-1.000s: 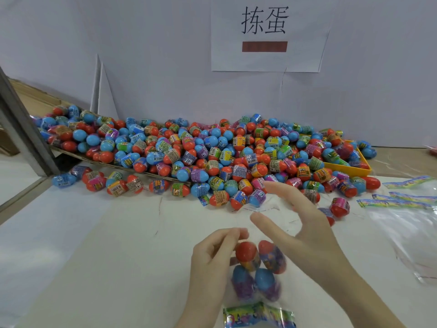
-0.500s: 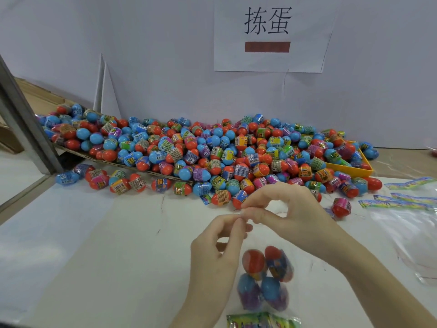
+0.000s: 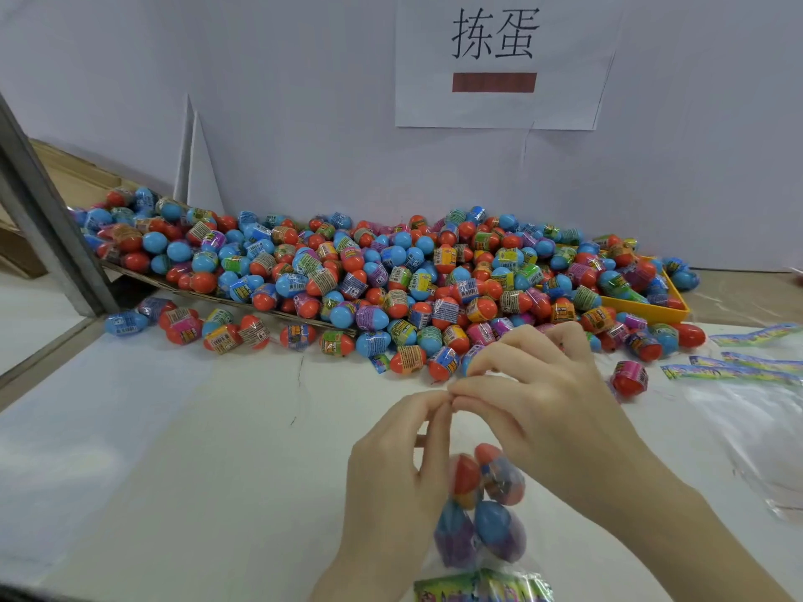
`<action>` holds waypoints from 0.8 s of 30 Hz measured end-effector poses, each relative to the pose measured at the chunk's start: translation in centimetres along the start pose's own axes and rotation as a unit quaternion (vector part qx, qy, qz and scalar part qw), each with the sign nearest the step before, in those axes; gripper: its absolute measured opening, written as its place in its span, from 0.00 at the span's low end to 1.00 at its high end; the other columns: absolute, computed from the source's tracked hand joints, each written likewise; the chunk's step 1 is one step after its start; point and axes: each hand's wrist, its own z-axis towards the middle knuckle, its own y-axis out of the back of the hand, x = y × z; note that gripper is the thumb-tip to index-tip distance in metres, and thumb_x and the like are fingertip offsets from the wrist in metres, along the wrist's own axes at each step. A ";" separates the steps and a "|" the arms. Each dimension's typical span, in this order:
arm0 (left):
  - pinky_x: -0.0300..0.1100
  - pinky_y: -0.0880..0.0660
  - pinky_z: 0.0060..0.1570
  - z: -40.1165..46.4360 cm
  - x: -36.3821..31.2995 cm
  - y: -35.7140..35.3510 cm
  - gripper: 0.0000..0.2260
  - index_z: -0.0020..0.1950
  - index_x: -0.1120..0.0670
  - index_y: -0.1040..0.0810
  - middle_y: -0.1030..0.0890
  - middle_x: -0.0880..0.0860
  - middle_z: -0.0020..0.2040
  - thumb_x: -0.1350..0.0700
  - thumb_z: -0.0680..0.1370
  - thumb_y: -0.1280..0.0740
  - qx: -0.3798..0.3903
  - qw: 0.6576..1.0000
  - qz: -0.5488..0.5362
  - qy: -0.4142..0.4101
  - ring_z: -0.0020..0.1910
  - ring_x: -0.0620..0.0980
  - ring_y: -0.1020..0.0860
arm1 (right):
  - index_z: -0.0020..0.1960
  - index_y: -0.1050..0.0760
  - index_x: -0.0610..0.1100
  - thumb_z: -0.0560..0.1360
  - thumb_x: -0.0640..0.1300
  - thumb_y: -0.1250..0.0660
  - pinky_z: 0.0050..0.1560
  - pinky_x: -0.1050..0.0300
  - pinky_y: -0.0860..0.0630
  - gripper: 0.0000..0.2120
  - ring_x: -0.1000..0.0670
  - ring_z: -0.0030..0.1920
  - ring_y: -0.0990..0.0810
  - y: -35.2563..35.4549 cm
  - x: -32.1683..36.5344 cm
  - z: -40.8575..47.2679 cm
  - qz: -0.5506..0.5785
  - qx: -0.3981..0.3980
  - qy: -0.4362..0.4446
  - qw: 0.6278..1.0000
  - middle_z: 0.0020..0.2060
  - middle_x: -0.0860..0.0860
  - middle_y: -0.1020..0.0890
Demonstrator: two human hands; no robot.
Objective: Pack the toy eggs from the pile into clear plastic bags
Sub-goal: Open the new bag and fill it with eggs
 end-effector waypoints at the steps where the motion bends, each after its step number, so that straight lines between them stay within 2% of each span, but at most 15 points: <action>1: 0.26 0.27 0.41 0.0 0.3 -0.1 0.08 0.46 0.45 0.22 0.20 0.39 0.40 0.49 0.78 0.41 -0.008 0.999 0.031 -0.027 0.42 0.40 0.23 | 0.35 0.18 0.49 0.71 0.43 0.38 0.42 0.54 0.37 0.12 0.48 0.35 0.21 0.1 -0.1 0.1 -0.009 0.009 0.011 1.000 0.34 0.54 0.19; 3: 0.30 0.26 0.37 0.2 0.7 -0.1 0.10 0.47 0.53 0.18 0.18 0.44 0.40 0.51 0.77 0.38 -0.021 0.994 0.080 -0.072 0.42 0.42 0.24 | 0.35 0.18 0.49 0.69 0.40 0.34 0.42 0.56 0.38 0.08 0.49 0.35 0.22 0.3 -0.2 0.2 -0.020 0.028 0.032 0.999 0.34 0.54 0.19; 5: 0.35 0.24 0.35 0.2 0.9 -0.1 0.14 0.47 0.56 0.18 0.17 0.48 0.39 0.51 0.75 0.40 -0.027 0.989 0.101 -0.102 0.42 0.43 0.25 | 0.35 0.18 0.49 0.66 0.39 0.31 0.41 0.57 0.39 0.06 0.50 0.34 0.22 0.4 -0.4 0.3 -0.023 0.045 0.044 0.998 0.34 0.54 0.20; 7: 0.31 0.25 0.35 0.3 0.8 -0.1 0.14 0.47 0.56 0.18 0.18 0.47 0.39 0.52 0.74 0.41 -0.031 0.990 0.091 -0.107 0.41 0.43 0.25 | 0.35 0.18 0.48 0.68 0.40 0.32 0.41 0.57 0.38 0.06 0.50 0.34 0.22 0.4 -0.5 0.2 -0.021 0.050 0.049 0.997 0.34 0.53 0.20; 10: 0.21 0.31 0.36 0.2 0.7 -0.1 0.13 0.47 0.55 0.18 0.20 0.43 0.40 0.51 0.75 0.39 -0.036 0.995 0.053 -0.082 0.42 0.41 0.25 | 0.36 0.19 0.46 0.73 0.41 0.40 0.41 0.57 0.36 0.13 0.50 0.34 0.22 0.3 -0.4 0.0 -0.024 0.046 0.050 0.997 0.34 0.52 0.20; 13: 0.23 0.30 0.36 0.1 0.7 -0.2 0.16 0.47 0.55 0.18 0.20 0.43 0.40 0.49 0.74 0.42 -0.038 0.994 0.055 -0.081 0.42 0.41 0.25 | 0.35 0.20 0.45 0.73 0.40 0.41 0.37 0.57 0.29 0.13 0.50 0.33 0.23 -0.1 -0.1 -0.5 -0.062 0.037 0.066 0.995 0.34 0.51 0.20; 16: 0.25 0.29 0.36 0.0 0.8 -0.3 0.12 0.46 0.55 0.18 0.20 0.43 0.40 0.50 0.75 0.39 -0.041 0.995 0.055 -0.075 0.43 0.41 0.25 | 0.35 0.20 0.43 0.73 0.38 0.39 0.34 0.57 0.26 0.12 0.49 0.31 0.22 -0.5 0.2 -0.9 -0.099 0.011 0.073 0.992 0.33 0.50 0.20; 19: 0.27 0.27 0.37 0.0 0.7 -0.3 0.12 0.47 0.54 0.18 0.19 0.43 0.41 0.50 0.75 0.39 -0.038 0.995 0.054 -0.077 0.43 0.41 0.24 | 0.36 0.20 0.43 0.73 0.39 0.38 0.33 0.55 0.26 0.11 0.49 0.31 0.22 -0.7 0.3 -1.2 -0.115 -0.016 0.065 0.991 0.33 0.50 0.20; 24: 0.22 0.28 0.40 0.0 0.7 -0.4 0.09 0.47 0.55 0.18 0.21 0.41 0.41 0.54 0.75 0.37 -0.036 0.996 0.039 -0.077 0.44 0.39 0.24 | 0.36 0.21 0.43 0.76 0.41 0.39 0.36 0.54 0.30 0.13 0.49 0.31 0.22 -1.2 0.3 -1.2 -0.128 -0.044 0.038 0.990 0.34 0.50 0.19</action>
